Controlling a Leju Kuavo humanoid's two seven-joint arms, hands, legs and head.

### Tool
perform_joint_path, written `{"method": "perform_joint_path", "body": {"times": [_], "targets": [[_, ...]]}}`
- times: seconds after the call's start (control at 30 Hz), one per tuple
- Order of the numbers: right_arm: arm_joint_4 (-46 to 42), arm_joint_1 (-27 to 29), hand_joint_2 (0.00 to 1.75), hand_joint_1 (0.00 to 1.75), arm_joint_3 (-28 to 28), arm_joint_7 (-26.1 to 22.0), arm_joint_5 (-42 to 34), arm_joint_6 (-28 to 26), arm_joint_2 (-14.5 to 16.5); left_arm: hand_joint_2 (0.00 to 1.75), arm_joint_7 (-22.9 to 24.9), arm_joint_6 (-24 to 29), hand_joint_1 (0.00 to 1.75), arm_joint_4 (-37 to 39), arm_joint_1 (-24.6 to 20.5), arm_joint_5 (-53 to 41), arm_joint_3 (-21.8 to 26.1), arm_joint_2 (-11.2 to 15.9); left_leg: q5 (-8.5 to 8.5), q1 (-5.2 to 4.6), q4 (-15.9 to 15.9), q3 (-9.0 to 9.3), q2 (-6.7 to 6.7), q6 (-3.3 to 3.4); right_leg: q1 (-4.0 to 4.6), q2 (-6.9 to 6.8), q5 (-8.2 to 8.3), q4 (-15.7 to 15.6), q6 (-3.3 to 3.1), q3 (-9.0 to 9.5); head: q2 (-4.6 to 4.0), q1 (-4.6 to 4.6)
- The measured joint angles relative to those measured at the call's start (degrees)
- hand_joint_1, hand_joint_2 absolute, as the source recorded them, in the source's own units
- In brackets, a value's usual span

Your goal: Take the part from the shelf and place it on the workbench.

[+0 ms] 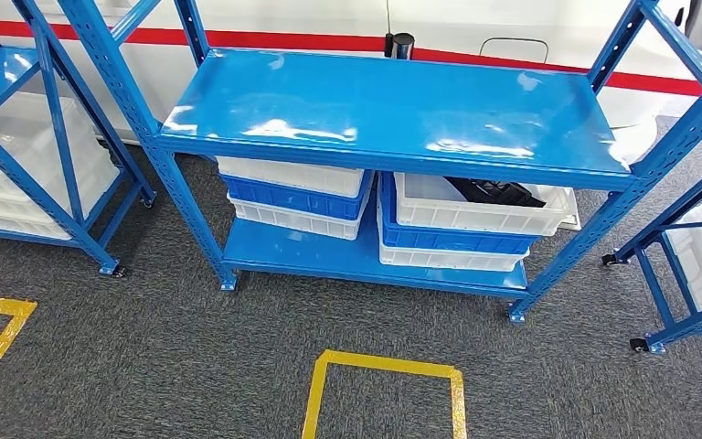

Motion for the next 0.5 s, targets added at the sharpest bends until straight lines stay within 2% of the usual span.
{"method": "perform_joint_path", "body": {"times": [0.5], "targets": [[-0.2,0.0,0.0,0.0,0.2,0.0,0.0,0.1,-0.1,0.0,0.0,0.0,0.0,-0.3,0.2,0.0,-0.2,0.0,0.0,0.0,0.0,0.0,0.0,0.0,0.0,0.0,0.0,0.0,0.0,0.0,0.0,0.0]]}}
